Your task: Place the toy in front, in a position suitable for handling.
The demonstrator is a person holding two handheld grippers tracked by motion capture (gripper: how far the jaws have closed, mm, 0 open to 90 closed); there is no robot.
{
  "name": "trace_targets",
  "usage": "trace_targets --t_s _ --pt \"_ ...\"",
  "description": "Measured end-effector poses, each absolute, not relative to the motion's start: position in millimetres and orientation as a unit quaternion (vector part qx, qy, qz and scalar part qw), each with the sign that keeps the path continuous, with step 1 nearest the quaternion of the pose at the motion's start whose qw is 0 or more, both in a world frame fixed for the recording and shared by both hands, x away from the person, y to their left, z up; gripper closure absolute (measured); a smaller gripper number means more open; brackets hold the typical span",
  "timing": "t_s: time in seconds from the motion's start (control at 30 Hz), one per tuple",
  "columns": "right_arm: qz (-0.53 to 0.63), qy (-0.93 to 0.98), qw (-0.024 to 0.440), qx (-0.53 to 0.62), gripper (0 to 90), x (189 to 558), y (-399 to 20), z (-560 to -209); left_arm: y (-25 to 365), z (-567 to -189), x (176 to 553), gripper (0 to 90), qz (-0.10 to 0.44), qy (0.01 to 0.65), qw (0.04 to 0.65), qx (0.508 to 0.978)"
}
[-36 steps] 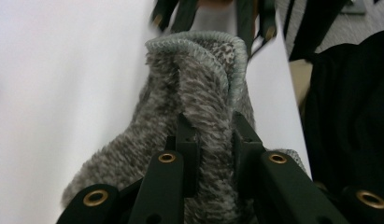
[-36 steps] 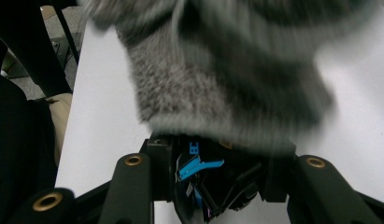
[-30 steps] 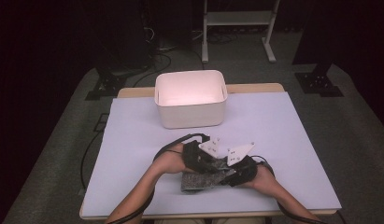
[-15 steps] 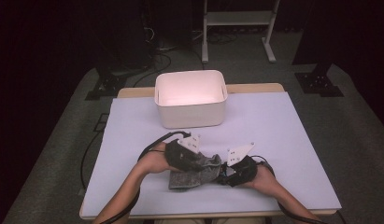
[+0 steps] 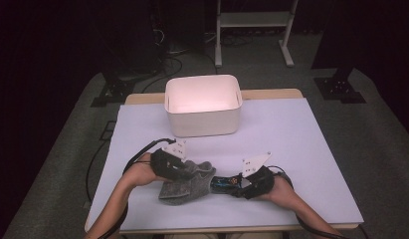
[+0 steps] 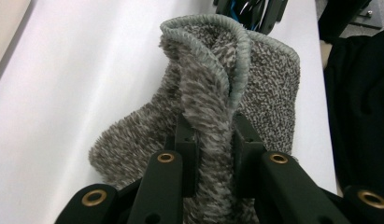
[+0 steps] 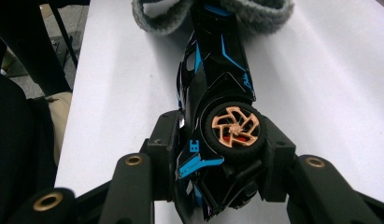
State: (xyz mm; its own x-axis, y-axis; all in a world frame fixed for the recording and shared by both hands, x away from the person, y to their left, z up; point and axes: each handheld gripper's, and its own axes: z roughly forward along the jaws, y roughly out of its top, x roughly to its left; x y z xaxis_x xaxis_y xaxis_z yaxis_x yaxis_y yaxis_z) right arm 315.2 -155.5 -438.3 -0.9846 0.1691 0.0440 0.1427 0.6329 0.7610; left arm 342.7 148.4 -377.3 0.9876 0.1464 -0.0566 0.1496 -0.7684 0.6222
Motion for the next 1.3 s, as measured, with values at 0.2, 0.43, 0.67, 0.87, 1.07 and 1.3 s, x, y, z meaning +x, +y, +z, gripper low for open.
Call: trace_targets --t_s 0.2,0.43,0.67,0.87,1.07,1.3 --pt "0.421 0.903 0.012 0.088 56.0 315.8 -155.9 -438.6 149.4 -380.4 342.8 76.5 -0.009 0.079 0.341 0.937" --pt "0.421 0.903 0.011 0.089 56.0 316.4 -156.0 -438.6 127.3 -377.8 341.0 76.5 -0.019 0.056 0.352 0.934" --pt "0.42 0.903 0.009 0.087 55.9 317.6 -155.4 -438.8 114.6 -376.9 339.7 76.5 -0.023 0.043 0.354 0.934" --pt "0.418 0.904 0.009 0.09 55.7 317.6 -154.9 -438.2 110.1 -379.0 340.3 76.5 -0.031 0.044 0.361 0.931" --pt "0.419 0.903 0.005 0.094 55.5 317.5 -155.4 -438.3 111.6 -377.6 341.3 76.4 -0.03 0.044 0.363 0.93" --pt "0.428 0.899 0.009 0.089 55.2 316.3 -153.8 -433.1 99.4 -373.2 342.3 76.4 -0.026 0.032 0.349 0.936"
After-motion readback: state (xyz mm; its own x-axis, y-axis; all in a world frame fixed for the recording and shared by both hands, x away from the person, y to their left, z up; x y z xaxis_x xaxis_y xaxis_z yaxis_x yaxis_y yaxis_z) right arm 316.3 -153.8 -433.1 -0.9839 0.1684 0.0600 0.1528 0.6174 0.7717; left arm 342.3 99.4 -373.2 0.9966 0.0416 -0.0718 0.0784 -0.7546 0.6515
